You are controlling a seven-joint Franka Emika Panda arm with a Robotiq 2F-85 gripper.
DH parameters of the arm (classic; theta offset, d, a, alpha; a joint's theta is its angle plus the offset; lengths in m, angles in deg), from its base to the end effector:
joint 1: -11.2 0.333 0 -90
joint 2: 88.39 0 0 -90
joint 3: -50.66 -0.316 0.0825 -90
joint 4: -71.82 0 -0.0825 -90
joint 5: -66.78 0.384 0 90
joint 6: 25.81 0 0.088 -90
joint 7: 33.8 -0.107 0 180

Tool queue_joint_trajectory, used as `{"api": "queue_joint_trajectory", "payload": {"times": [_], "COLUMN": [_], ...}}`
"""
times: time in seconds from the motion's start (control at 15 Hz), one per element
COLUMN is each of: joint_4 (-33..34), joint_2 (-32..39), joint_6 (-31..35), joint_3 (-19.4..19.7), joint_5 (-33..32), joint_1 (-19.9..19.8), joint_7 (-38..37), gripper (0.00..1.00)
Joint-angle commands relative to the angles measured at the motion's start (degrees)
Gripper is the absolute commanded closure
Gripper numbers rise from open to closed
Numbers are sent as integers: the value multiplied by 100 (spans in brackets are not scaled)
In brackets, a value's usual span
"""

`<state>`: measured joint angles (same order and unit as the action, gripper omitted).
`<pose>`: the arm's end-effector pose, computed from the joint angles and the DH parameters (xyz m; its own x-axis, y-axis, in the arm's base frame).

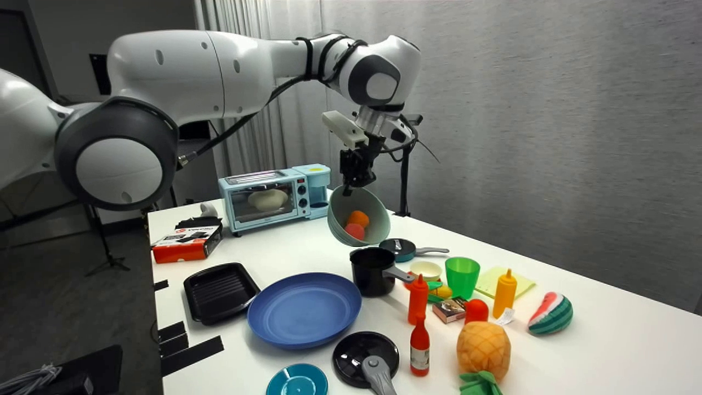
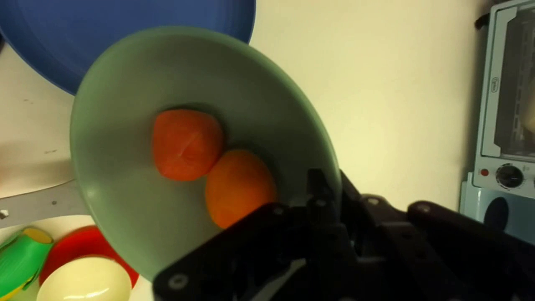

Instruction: Empty the contents in the bowl onto the table

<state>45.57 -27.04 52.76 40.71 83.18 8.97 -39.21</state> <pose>0.7647 0.0583 0.4055 0.9845 0.0355 -0.1718 -0.0387 -0.9113 -0.4098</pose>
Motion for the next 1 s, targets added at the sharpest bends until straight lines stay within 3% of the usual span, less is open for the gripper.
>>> {"api": "queue_joint_trajectory", "payload": {"times": [0.0,0.4,0.93], "joint_4": [242,246,315], "joint_2": [353,594,969], "joint_6": [-82,-34,-4], "joint_3": [-383,-916,-1338], "joint_5": [508,1175,1748], "joint_1": [-307,-559,-724], "joint_7": [429,1030,1134], "gripper": [98,98,98]}}
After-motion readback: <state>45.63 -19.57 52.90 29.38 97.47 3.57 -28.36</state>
